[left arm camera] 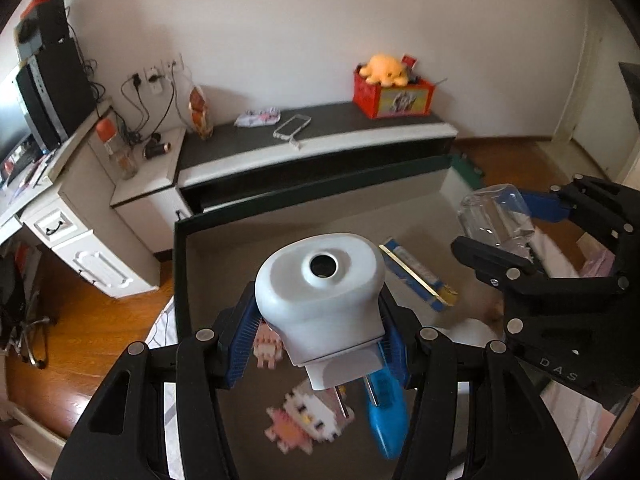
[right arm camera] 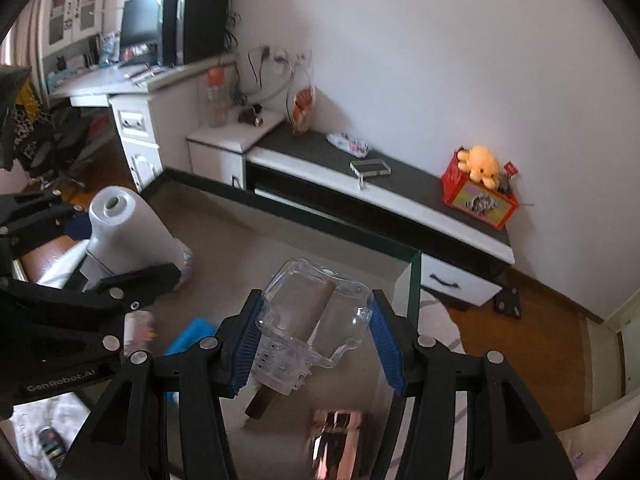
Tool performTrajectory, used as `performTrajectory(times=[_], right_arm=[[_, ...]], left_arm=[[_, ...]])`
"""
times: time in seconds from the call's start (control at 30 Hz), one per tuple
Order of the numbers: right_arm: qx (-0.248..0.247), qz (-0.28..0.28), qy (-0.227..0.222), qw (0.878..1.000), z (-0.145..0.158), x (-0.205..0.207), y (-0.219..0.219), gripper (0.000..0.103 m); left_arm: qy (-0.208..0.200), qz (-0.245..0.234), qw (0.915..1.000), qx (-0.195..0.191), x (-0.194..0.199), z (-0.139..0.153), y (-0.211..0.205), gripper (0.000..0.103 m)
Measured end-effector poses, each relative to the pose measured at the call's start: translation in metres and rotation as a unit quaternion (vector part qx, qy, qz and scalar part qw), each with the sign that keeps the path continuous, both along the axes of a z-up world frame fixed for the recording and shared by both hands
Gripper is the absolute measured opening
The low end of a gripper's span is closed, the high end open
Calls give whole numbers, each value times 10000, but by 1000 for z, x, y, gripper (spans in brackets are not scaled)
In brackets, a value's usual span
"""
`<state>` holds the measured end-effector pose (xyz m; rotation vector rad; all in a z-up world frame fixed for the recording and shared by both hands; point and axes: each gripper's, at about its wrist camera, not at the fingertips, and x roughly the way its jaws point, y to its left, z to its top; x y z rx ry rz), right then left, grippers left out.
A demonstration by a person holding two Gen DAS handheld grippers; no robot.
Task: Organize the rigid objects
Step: 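Carry white adapter and glass bottle into the pink box and open both tools, then withdraw both tools from the box back over the bed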
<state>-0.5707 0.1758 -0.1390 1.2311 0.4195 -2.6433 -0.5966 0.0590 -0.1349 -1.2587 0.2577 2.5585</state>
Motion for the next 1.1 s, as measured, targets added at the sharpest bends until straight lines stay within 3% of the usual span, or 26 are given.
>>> performTrajectory(times=[0.17,0.5,0.73,0.9,1.03,1.1], right_arm=[[306,-100,-166,9993,-22,-16,5,54],[217,-130,-353,9991,-32,-28,8,54],[-6,-247,-204,9995,-20,-23,14,57],[-244,-365,59,9990,1,-4,20,73],[-411,-261,313,9983,24,26,19,79],[-474,-179,414,9979,35,43,17,79]], left_arm=[[-228,-22,9996,-162,-16,-22,9,56],[-257,-44,9992,-315,-19,-36,16,58],[-68,39,9997,-224,-10,-20,11,75],[227,236,9993,-175,8,2,0,90],[649,390,9968,-243,39,23,-12,103],[864,414,9952,-221,59,34,-18,103]])
